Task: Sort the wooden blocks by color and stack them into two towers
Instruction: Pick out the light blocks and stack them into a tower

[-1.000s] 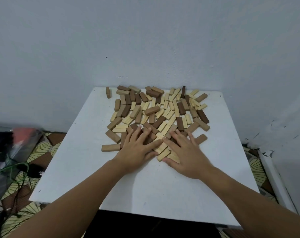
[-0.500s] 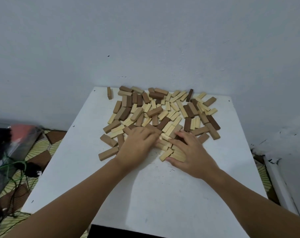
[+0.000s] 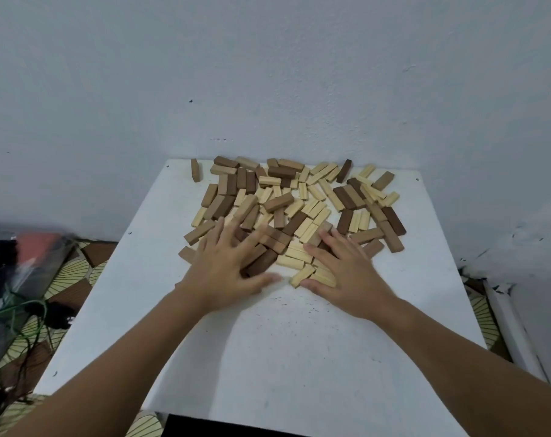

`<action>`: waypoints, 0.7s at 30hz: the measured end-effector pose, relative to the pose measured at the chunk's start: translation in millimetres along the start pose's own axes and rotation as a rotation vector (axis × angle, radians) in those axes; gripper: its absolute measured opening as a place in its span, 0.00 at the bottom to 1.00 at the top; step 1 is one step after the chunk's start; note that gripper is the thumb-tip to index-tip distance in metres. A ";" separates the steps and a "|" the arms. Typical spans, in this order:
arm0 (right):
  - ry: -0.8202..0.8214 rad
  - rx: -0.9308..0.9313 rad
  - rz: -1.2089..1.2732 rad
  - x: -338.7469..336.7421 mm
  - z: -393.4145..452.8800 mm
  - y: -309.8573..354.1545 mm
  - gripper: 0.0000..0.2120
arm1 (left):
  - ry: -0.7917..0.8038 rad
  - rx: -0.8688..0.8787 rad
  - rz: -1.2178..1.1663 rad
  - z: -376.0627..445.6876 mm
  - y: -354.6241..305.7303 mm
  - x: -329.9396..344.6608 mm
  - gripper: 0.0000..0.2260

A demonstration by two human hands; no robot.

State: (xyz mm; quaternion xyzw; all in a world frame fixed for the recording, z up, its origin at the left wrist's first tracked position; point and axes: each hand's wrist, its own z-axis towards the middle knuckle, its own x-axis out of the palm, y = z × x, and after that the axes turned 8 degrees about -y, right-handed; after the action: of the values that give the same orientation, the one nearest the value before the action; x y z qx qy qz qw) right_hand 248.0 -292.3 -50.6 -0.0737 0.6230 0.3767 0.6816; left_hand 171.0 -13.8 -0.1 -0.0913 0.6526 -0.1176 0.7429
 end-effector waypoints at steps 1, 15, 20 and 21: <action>0.013 0.000 -0.018 -1.5 3.8 -0.5 0.35 | 0.045 -0.029 0.029 -13.9 3.5 0.3 0.41; -0.086 0.074 -0.029 7.3 28.2 -6.4 0.36 | -0.294 0.310 0.124 -11.0 29.4 38.6 0.25; -0.092 0.075 -0.033 7.6 27.5 -6.1 0.35 | -0.472 0.237 -0.035 30.9 13.6 21.1 0.19; -0.095 0.075 -0.030 7.5 27.9 -6.3 0.35 | -0.465 0.203 -0.042 47.6 10.1 17.5 0.18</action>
State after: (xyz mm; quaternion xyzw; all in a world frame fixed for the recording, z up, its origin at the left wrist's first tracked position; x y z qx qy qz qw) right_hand 273.5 -277.7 -53.8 -0.0397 0.6024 0.3457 0.7183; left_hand 220.9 -10.1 -13.4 -0.0542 0.4469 -0.1738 0.8759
